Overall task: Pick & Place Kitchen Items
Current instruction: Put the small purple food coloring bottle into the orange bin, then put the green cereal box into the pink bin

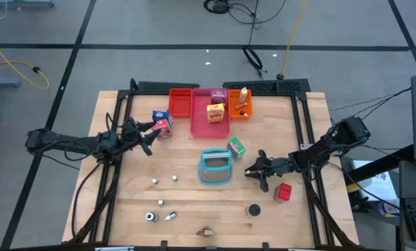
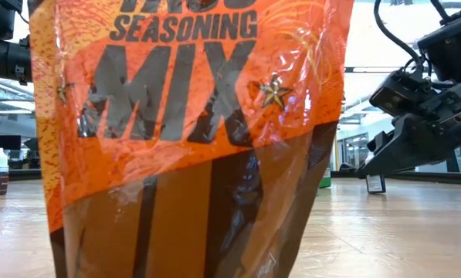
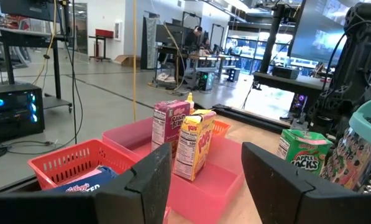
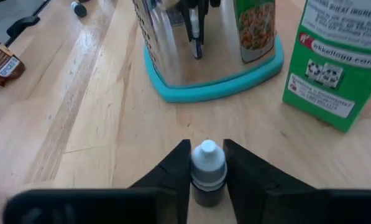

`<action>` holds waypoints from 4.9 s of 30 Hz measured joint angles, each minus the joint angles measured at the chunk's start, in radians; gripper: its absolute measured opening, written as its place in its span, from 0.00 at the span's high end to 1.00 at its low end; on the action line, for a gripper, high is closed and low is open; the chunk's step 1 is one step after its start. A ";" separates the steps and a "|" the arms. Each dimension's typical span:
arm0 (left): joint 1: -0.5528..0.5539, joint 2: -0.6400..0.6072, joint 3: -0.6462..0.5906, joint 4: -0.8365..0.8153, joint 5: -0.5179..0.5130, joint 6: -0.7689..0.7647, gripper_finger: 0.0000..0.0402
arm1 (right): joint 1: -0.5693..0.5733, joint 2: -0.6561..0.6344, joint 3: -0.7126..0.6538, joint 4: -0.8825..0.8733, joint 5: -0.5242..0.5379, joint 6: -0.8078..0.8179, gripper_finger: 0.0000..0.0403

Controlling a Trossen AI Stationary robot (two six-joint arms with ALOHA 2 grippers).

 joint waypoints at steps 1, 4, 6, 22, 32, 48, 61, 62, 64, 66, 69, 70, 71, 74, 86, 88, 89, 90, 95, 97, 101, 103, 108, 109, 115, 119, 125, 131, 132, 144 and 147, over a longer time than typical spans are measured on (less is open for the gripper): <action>0.000 0.000 0.000 0.000 0.000 0.000 0.51 | 0.000 0.000 0.000 0.001 0.000 -0.006 0.85; 0.000 0.000 0.000 0.000 0.000 0.000 0.51 | 0.000 0.000 0.000 0.006 -0.001 -0.028 0.85; 0.000 0.000 0.000 0.000 0.000 0.000 0.51 | -0.002 0.000 0.000 0.009 -0.001 -0.029 0.85; 0.000 0.000 0.000 0.001 0.000 0.000 0.51 | -0.111 -0.161 -0.001 -0.207 -0.039 -0.027 0.85; 0.000 0.000 0.000 0.002 0.000 0.000 0.51 | -0.205 -0.477 -0.001 -0.467 0.001 -0.101 0.85; 0.000 0.000 0.000 0.002 0.000 -0.001 0.51 | -0.521 -0.607 0.072 -0.520 0.004 -0.224 0.85; 0.000 0.000 0.000 0.002 0.000 -0.002 0.51 | -0.748 -0.488 0.208 -0.497 0.000 -0.309 0.85; 0.000 0.000 0.000 0.002 0.000 -0.002 0.51 | -0.760 -0.469 0.212 -0.479 0.000 -0.309 0.85; 0.000 0.000 0.000 0.002 0.000 -0.002 0.51 | -0.783 -0.428 0.224 -0.440 -0.001 -0.309 0.85; 0.000 0.000 0.000 0.002 0.000 -0.002 0.51 | -0.807 -0.389 0.238 -0.411 -0.004 -0.314 0.85; 0.000 0.000 0.000 0.002 0.000 -0.002 0.51 | -0.842 -0.331 0.267 -0.392 -0.004 -0.317 0.85; 0.000 0.000 0.000 0.002 0.000 -0.002 0.51 | -0.852 -0.310 0.281 -0.391 -0.004 -0.317 0.85; 0.000 0.000 0.000 0.002 0.000 -0.002 0.51 | -0.861 -0.288 0.294 -0.390 -0.004 -0.317 0.85; 0.000 0.000 0.000 0.002 0.000 -0.002 0.51 | -0.884 -0.221 0.331 -0.391 -0.007 -0.317 0.85; 0.000 0.000 0.000 0.001 0.000 0.000 0.51 | -0.927 -0.065 0.394 -0.356 -0.031 -0.315 0.82; 0.000 0.000 0.000 0.001 0.000 0.002 0.51 | -0.927 -0.061 0.395 -0.341 -0.032 -0.316 0.80; 0.000 0.000 0.000 0.001 0.000 0.002 0.51 | -0.927 -0.062 0.395 -0.340 -0.032 -0.316 0.79; 0.000 0.000 0.000 0.001 0.000 0.002 0.51 | -0.927 -0.062 0.395 -0.339 -0.032 -0.316 0.79; 0.000 0.000 0.000 0.001 0.000 0.002 0.51 | -0.927 -0.062 0.395 -0.334 -0.031 -0.316 0.76; 0.000 0.000 0.000 0.001 0.000 0.001 0.51 | -0.927 -0.061 0.395 -0.335 -0.032 -0.316 0.75; 0.000 0.000 0.000 0.001 0.000 0.001 0.51 | -0.927 -0.062 0.395 -0.335 -0.033 -0.316 0.71; 0.000 0.000 0.000 0.001 0.000 0.001 0.51 | -0.926 -0.062 0.395 -0.335 -0.034 -0.316 0.69; 0.000 0.000 0.000 0.001 0.000 0.001 0.51 | -0.924 -0.062 0.395 -0.335 -0.042 -0.315 0.65; 0.000 0.000 0.000 0.001 0.000 0.001 0.51 | -0.924 -0.062 0.395 -0.333 -0.059 -0.314 0.65; 0.000 0.000 0.000 0.001 0.000 0.001 0.51 | -0.916 -0.096 0.395 -0.341 -0.223 -0.305 0.64; 0.000 0.000 0.000 0.001 0.000 0.001 0.51 | -0.887 -0.174 0.395 -0.379 -0.263 -0.317 0.64; 0.000 0.000 0.000 0.001 0.000 0.000 0.51 | -0.787 -0.326 0.395 -0.513 -0.264 -0.335 0.64; 0.000 0.000 0.000 0.001 0.000 -0.002 0.51 | -0.645 -0.436 0.395 -0.660 -0.264 -0.332 0.62; 0.000 0.000 0.000 0.001 0.000 -0.002 0.51 | -0.620 -0.451 0.395 -0.684 -0.264 -0.332 0.61; 0.000 0.000 0.000 0.001 0.000 -0.005 0.51 | -0.340 -0.555 0.394 -0.825 -0.264 -0.245 0.57; 0.000 0.000 0.000 0.001 0.001 -0.005 0.51 | -0.286 -0.555 0.394 -0.831 -0.264 -0.214 0.55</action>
